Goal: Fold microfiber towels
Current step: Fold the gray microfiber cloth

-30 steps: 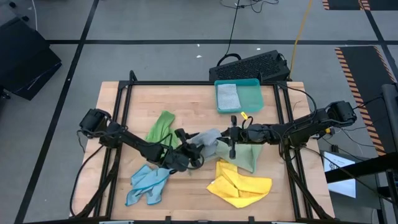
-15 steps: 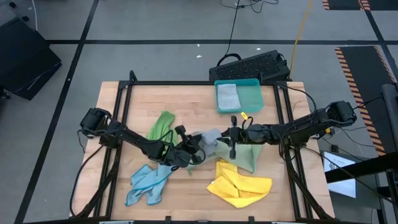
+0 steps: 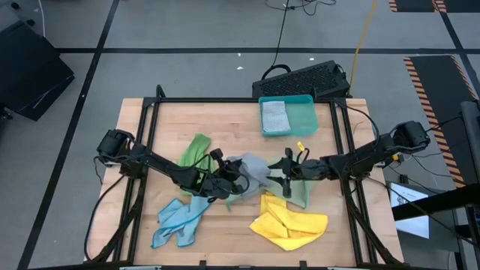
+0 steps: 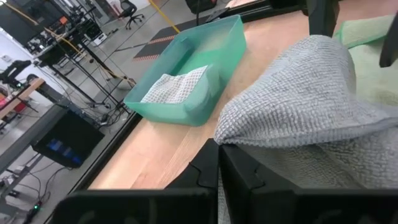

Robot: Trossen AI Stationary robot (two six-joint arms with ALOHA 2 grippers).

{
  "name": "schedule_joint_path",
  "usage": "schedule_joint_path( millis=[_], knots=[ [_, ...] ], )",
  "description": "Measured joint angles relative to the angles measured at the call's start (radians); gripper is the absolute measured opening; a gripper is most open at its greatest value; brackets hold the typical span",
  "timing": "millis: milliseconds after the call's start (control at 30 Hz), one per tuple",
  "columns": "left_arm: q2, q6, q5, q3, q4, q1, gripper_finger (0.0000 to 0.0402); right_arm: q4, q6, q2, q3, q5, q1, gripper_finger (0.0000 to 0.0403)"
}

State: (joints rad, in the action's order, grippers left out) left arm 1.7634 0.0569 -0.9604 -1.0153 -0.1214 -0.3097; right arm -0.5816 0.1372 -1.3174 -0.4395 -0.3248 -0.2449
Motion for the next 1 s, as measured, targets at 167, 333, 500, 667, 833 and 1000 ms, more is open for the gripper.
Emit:
schedule_joint_path(
  millis=[167, 333, 500, 667, 833, 1000],
  knots=[
    [0.0, 0.007, 0.017, 0.0, 0.012, 0.001, 0.0005, 0.019, -0.031, 0.0, 0.011, -0.128, -0.079, 0.0195],
    [0.0, 0.012, 0.03, 0.0, 0.009, 0.001, 0.0012, 0.033, -0.069, 0.0, 0.012, -0.211, -0.154, 0.0195],
    [0.0, -0.02, 0.064, 0.0, -0.058, 0.001, 0.0007, 0.001, -0.129, 0.0, 0.012, -0.2, -0.203, 0.0185],
    [0.0, -0.09, 0.13, 0.0, -0.166, -0.008, 0.0012, -0.014, -0.176, 0.0, 0.012, -0.2, -0.208, 0.0161],
    [-0.016, -0.157, 0.167, 0.0, -0.209, -0.039, 0.0008, -0.035, -0.228, 0.0, 0.012, -0.199, -0.186, 0.0123],
    [-0.063, -0.164, 0.165, 0.0, -0.195, -0.076, 0.0011, 0.039, -0.28, 0.0, 0.012, -0.194, -0.186, 0.0085]
  ],
)
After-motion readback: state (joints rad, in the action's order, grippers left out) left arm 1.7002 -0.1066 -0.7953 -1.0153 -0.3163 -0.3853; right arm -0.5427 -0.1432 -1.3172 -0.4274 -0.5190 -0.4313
